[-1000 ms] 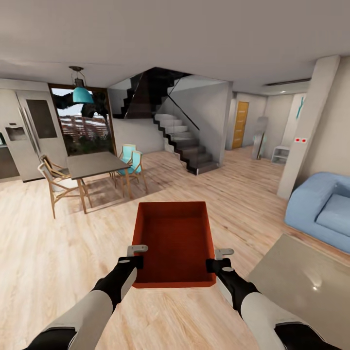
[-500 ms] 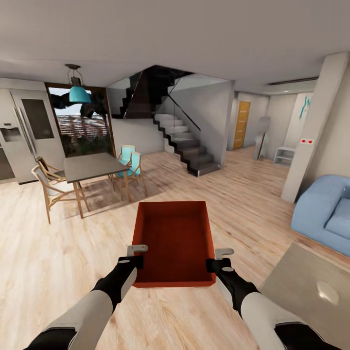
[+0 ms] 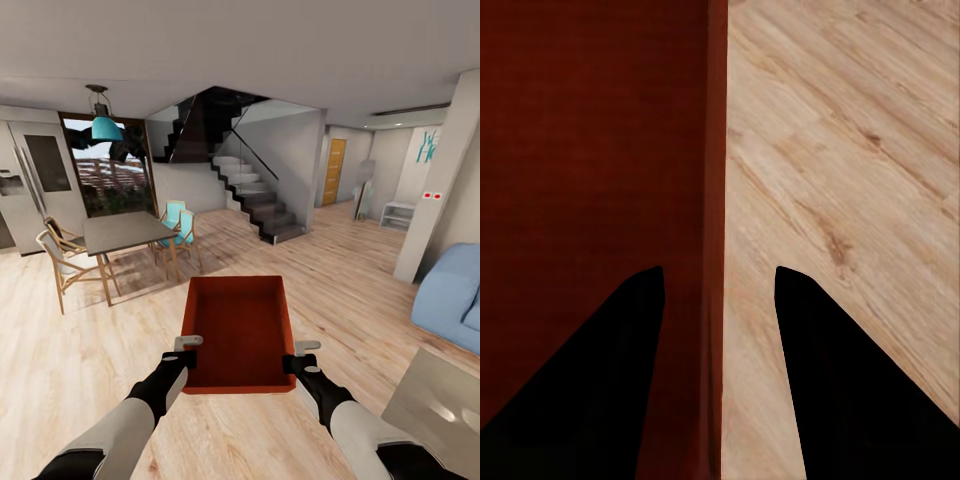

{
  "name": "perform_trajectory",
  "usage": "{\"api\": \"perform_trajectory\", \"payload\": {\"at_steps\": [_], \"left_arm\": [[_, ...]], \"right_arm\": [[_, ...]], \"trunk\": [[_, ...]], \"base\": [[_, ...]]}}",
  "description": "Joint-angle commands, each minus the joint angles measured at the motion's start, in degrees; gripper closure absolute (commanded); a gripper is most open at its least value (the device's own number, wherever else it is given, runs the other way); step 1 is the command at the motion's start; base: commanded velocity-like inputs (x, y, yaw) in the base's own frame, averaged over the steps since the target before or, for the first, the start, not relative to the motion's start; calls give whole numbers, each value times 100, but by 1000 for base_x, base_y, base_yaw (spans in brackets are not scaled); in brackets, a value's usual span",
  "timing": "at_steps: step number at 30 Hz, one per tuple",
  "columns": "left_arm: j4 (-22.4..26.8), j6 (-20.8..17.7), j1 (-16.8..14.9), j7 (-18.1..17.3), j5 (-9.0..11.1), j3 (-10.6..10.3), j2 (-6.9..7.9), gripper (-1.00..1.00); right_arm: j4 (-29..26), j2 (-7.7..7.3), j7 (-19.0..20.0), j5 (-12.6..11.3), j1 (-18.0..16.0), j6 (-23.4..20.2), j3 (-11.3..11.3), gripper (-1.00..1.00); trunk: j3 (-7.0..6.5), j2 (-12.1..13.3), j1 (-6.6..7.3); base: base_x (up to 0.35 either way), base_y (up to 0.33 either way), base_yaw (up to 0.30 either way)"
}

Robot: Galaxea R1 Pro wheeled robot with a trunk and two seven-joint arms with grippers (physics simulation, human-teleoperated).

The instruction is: Move the two storage containers from the living room to the garage. In the garage, place one container on the floor and stack the other container on top of it (either order is fine).

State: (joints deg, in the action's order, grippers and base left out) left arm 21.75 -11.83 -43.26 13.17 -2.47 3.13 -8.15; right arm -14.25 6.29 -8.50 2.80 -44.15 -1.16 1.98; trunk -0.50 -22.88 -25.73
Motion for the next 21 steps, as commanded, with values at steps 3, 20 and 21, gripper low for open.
{"api": "perform_trajectory", "payload": {"at_steps": [3, 20, 21], "left_arm": [[15, 277, -1, -16, 1, 4, -11, 100], [13, 277, -5, -15, 1, 3, -11, 100], [13, 277, -5, -15, 1, 3, -11, 100]], "right_arm": [[18, 46, 23, -69, -3, -31, 0, 100], [14, 56, 15, -78, -2, -59, -14, 100], [15, 56, 15, -78, -3, -59, -14, 100]], "trunk": [[3, -4, -5], [3, -4, -5], [3, -4, -5]], "base": [[322, 105, 0], [322, 92, -64], [322, 80, -263]]}}
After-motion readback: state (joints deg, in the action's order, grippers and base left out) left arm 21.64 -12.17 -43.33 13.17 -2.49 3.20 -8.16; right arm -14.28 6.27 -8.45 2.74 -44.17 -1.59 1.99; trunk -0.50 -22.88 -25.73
